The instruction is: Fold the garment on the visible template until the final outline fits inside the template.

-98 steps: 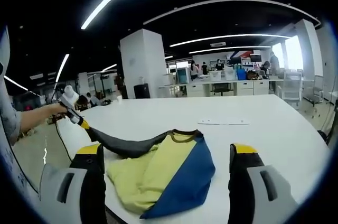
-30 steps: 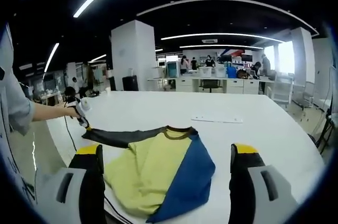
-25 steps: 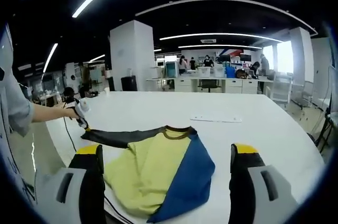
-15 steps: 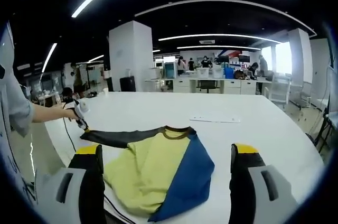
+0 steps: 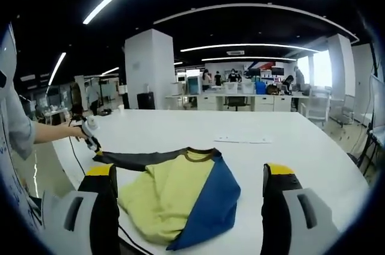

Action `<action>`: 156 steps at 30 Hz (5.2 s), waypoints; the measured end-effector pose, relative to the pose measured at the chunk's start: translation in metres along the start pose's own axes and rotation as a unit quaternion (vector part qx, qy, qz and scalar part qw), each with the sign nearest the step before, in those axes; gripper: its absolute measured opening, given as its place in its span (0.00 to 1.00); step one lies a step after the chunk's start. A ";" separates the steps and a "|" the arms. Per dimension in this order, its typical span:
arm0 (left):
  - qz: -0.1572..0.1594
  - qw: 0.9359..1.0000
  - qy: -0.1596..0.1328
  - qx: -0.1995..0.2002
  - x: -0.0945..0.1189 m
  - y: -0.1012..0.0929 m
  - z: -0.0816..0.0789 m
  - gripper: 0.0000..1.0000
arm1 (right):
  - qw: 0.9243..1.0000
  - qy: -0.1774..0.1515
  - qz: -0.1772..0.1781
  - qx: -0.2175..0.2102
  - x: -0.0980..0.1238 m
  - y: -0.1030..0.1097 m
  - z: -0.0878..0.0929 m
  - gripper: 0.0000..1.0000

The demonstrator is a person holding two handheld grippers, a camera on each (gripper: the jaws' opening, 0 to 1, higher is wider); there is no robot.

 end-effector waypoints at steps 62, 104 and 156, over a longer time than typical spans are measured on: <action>0.113 0.908 -0.399 0.059 0.241 -0.245 -0.115 1.00 | 0.992 0.076 -0.104 -0.007 0.021 -0.049 0.031 0.94; 0.187 0.868 -0.458 0.037 0.241 -0.193 -0.089 1.00 | 0.920 0.379 -0.059 -0.076 0.021 0.038 0.149 0.14; 0.173 0.884 -0.432 0.042 0.241 -0.210 -0.100 1.00 | 0.941 0.337 -0.021 -0.025 0.020 -0.034 0.112 0.01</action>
Point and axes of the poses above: the point that each gripper's makers call its tool centre point, and the gripper's own axes: x roughly backward along the fingers, y roughly to its left, z roughly out of its underside, the point moved 8 cm from there along x, roughly backward along the fingers, and after that the axes turned 12 degrees about -y, right-handed, at the moved point
